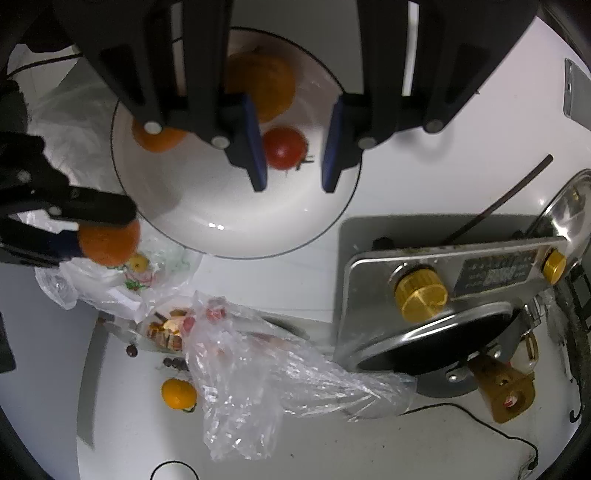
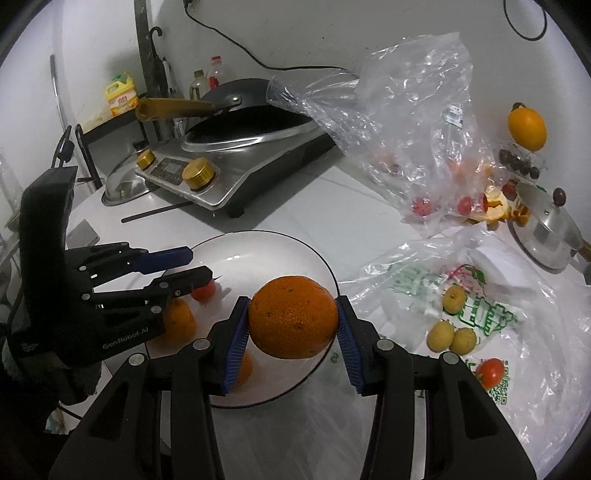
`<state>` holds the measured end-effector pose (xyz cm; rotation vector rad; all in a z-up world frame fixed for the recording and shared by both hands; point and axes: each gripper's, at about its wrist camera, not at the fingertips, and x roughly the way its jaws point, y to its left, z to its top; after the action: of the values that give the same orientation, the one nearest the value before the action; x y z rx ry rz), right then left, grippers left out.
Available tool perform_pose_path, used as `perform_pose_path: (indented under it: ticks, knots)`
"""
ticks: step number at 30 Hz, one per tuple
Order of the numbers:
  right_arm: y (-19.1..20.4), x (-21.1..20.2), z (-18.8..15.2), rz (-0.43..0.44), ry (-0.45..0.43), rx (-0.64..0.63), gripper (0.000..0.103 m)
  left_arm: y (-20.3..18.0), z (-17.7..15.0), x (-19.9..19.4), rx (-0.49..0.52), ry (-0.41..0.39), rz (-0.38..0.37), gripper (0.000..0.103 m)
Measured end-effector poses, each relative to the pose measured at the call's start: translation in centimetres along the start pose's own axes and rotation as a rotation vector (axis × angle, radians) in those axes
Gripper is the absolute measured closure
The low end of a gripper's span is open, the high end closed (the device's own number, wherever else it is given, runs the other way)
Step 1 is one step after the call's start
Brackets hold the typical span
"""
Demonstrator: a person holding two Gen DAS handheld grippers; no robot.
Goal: Organize fruits
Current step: 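Lower the large orange onto the white plate and open the right gripper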
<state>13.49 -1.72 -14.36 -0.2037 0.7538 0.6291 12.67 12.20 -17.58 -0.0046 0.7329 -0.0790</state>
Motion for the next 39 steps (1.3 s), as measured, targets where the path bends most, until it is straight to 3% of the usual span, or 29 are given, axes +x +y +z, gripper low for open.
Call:
perform_pose_path:
  ticks: [4, 7, 15, 17, 39]
  knots:
    - [0.3, 0.7, 0.4, 0.005, 0.006, -0.004, 0.055, 0.5, 0.2, -0.9, 0.000, -0.029, -0.001, 0.063]
    - [0.6, 1.4, 0.9, 0.010, 0.009, -0.009, 0.055, 1.1, 0.3, -1.6, -0.013, -0.058, -0.004, 0.047]
    - [1.7, 4.1, 2.3, 0.017, 0.034, -0.030, 0.055, 3.8, 0.1, -2.9, -0.070, -0.113, 0.005, 0.041]
    - [2.1, 5.0, 2.7, 0.023, 0.044, -0.032, 0.055, 4.4, -0.2, -3.1, -0.086, -0.121, 0.004, 0.027]
    - [4.6, 10.3, 4.0, 0.017, 0.154, -0.047, 0.055, 7.2, -2.1, -3.7, -0.148, -0.160, 0.021, 0.025]
